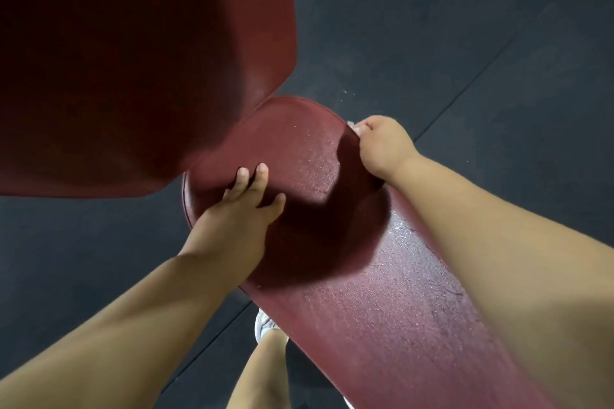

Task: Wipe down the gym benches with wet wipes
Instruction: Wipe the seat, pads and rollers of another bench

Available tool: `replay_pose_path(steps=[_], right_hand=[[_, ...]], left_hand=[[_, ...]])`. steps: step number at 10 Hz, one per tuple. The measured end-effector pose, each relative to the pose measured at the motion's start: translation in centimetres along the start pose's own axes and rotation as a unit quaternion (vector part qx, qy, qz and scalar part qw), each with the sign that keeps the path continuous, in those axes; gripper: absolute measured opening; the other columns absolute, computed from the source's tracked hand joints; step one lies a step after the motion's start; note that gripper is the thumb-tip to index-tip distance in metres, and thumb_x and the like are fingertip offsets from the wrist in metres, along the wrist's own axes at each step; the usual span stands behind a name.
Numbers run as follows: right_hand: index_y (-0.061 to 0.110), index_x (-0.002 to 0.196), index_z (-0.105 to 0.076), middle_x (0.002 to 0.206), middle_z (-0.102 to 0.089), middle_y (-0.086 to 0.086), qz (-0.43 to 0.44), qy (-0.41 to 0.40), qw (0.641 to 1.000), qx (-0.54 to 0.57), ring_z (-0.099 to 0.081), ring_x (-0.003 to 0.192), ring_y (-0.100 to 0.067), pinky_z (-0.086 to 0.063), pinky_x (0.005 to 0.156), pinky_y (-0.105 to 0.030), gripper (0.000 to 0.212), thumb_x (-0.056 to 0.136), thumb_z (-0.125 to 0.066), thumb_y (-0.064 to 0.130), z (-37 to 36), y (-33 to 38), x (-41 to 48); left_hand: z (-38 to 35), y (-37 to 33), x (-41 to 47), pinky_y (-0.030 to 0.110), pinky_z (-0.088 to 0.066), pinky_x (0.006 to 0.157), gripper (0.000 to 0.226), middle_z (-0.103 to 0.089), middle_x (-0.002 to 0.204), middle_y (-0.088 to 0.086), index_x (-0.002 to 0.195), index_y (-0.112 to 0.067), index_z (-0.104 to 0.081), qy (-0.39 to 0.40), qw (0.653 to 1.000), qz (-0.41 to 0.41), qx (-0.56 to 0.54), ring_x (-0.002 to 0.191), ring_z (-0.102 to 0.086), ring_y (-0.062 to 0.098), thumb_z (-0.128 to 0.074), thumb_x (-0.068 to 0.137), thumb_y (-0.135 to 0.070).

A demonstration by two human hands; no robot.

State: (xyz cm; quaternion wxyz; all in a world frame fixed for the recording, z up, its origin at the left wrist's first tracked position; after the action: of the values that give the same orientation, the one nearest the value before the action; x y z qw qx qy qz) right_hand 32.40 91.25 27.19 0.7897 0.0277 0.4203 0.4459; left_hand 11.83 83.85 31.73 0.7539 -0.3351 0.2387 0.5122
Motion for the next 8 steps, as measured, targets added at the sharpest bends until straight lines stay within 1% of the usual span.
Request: replay_pose_path(steps=[1, 2, 3, 4, 5, 6, 7, 8], right_hand=[[0.006, 0.118, -0.057, 0.120, -0.058, -0.015, 0.019, -0.008, 1.000, 0.000, -0.054, 0.113, -0.032, -0.036, 0.077, -0.025, 0.028, 0.096, -0.040, 0.012, 0.1, 3.1, 0.9], [0.003, 0.121, -0.054, 0.121, -0.057, -0.016, 0.046, 0.000, 0.999, -0.008, -0.054, 0.113, -0.032, -0.036, 0.076, -0.025, 0.029, 0.096, -0.042, 0.015, -0.7, 6.9, 1.7], [0.001, 0.124, -0.050, 0.123, -0.055, -0.018, 0.097, 0.002, 0.994, -0.052, -0.053, 0.114, -0.032, -0.039, 0.080, -0.028, 0.031, 0.097, -0.043, 0.014, -1.4, 10.6, 1.6], [0.001, 0.127, -0.046, 0.125, -0.053, -0.018, 0.149, -0.004, 0.987, -0.052, -0.052, 0.115, -0.031, -0.039, 0.082, -0.027, 0.032, 0.096, -0.044, 0.011, -2.0, 11.8, 1.3], [0.002, 0.124, -0.045, 0.120, -0.054, -0.015, 0.183, -0.028, 0.980, -0.067, -0.054, 0.109, -0.029, -0.039, 0.079, -0.027, 0.031, 0.093, -0.046, 0.009, -1.3, 12.0, -0.5], [0.006, 0.113, -0.044, 0.104, -0.057, -0.003, 0.200, -0.030, 0.977, -0.068, -0.054, 0.101, -0.024, -0.037, 0.080, -0.027, 0.019, 0.096, -0.047, 0.013, -0.2, 11.6, -1.5], [0.007, 0.120, -0.047, 0.115, -0.060, -0.012, 0.220, -0.002, 0.967, -0.127, -0.057, 0.106, -0.029, -0.043, 0.085, -0.031, 0.039, 0.092, -0.060, 0.031, 0.8, 11.4, -4.0], [0.010, 0.116, -0.052, 0.118, -0.059, -0.012, 0.219, -0.021, 0.964, -0.147, -0.056, 0.106, -0.029, -0.042, 0.082, -0.029, 0.026, 0.094, -0.052, 0.023, 3.5, 11.3, -6.6]], left_hand=[[-0.1, 0.4, 0.0, 0.034, -0.015, 0.118, 0.074, 0.024, 0.155, -0.002, 0.148, -0.037, -0.015, -0.003, 1.000, -0.006, -0.010, 0.144, 0.015, 0.022, -0.033, 0.087, 0.001], [0.0, 0.6, -0.1, 0.032, -0.012, 0.118, 0.076, 0.025, 0.154, -0.004, 0.148, -0.038, -0.015, -0.009, 1.000, -0.023, -0.019, 0.144, 0.015, 0.019, -0.035, 0.086, 0.003], [-0.4, 0.8, 0.2, 0.028, -0.014, 0.116, 0.077, 0.025, 0.154, -0.006, 0.147, -0.042, -0.012, -0.014, 0.999, -0.027, -0.020, 0.144, 0.014, 0.016, -0.037, 0.087, -0.001], [-0.8, 0.9, 0.5, 0.028, -0.012, 0.118, 0.074, 0.023, 0.154, -0.008, 0.147, -0.042, -0.012, -0.008, 1.000, -0.027, -0.011, 0.144, 0.014, 0.017, -0.037, 0.089, -0.003], [-0.5, 0.8, -0.1, 0.028, -0.009, 0.118, 0.067, 0.020, 0.156, -0.005, 0.148, -0.037, -0.015, 0.003, 1.000, -0.022, -0.013, 0.144, 0.015, 0.018, -0.038, 0.092, -0.008], [0.2, 0.6, -1.1, 0.030, -0.011, 0.118, 0.063, 0.011, 0.158, -0.003, 0.148, -0.032, -0.020, -0.011, 0.999, -0.016, -0.028, 0.145, 0.008, 0.017, -0.041, 0.093, -0.008], [1.7, 0.5, -3.5, 0.030, -0.019, 0.116, 0.067, -0.011, 0.157, -0.005, 0.147, -0.029, -0.026, -0.026, 0.999, 0.016, -0.039, 0.144, -0.012, 0.018, -0.036, 0.088, 0.000], [3.5, 0.4, -6.4, 0.033, -0.042, 0.101, 0.064, -0.038, 0.141, -0.007, 0.139, -0.028, -0.041, -0.046, 0.997, 0.046, -0.044, 0.127, -0.043, 0.020, -0.037, 0.084, 0.004]])
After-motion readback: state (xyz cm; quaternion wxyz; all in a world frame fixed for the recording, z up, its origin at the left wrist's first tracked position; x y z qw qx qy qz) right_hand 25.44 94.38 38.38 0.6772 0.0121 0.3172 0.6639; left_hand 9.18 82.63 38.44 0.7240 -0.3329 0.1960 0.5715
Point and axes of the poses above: each hand's wrist, its own x-axis towards the middle knuckle, its own z-axis out of the back of the hand, y = z × x, the point moved 8 cm from there along x, towards the middle knuckle
